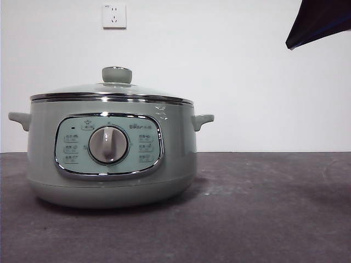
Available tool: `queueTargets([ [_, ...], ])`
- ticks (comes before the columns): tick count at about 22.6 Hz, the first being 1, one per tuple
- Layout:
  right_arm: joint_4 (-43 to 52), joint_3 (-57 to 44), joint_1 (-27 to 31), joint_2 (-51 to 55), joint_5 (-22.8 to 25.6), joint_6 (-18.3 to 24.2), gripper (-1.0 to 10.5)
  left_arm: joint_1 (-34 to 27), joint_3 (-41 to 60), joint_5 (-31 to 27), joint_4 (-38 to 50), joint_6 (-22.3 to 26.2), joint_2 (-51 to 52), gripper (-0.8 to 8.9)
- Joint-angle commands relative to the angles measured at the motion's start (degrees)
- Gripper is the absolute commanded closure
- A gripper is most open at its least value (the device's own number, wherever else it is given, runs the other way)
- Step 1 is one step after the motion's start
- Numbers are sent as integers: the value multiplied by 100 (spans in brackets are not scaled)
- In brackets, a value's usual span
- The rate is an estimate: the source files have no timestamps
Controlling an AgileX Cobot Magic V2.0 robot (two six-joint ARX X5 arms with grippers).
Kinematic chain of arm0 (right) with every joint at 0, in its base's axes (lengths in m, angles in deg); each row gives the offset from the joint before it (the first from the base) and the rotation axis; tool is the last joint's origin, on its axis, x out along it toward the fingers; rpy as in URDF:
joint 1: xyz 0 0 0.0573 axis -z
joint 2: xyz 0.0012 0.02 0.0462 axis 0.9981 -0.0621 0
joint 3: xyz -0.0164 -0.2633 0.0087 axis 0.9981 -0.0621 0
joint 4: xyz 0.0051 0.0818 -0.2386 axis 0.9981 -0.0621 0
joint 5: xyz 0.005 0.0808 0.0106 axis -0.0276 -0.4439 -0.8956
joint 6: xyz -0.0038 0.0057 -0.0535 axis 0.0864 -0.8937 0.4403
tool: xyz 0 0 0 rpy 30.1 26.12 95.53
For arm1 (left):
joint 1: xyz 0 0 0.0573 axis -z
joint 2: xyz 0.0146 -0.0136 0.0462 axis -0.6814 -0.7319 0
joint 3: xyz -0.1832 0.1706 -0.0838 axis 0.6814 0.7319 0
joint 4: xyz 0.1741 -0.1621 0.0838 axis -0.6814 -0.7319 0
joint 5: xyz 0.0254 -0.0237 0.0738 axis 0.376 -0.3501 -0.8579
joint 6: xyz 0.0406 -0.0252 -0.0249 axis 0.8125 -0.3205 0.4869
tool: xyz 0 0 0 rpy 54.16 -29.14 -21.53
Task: Pick up the potato,open the lid,put the potato in the pot,close the lid
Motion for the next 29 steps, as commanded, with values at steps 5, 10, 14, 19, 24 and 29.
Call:
queueTargets([
  [5,20,-52,-2,4,15,-55,946,-17,90,26,7,-39,15,816],
  [10,20,-52,-2,4,15,-55,946,-17,90,26,7,-39,15,816],
  [14,-11,-52,-2,28,-2,-55,946,-17,90,26,7,-39,15,816],
  [19,-391,-70,48,793,33,476,946,-17,90,26,7,-39,17,816],
  [24,-188,-501,1141,1786,-188,748,946,-17,90,26,9,-39,17,817],
  [29,175,-1434,2546,2728,-1172,750,946,-17,90,26,9,-39,15,816],
])
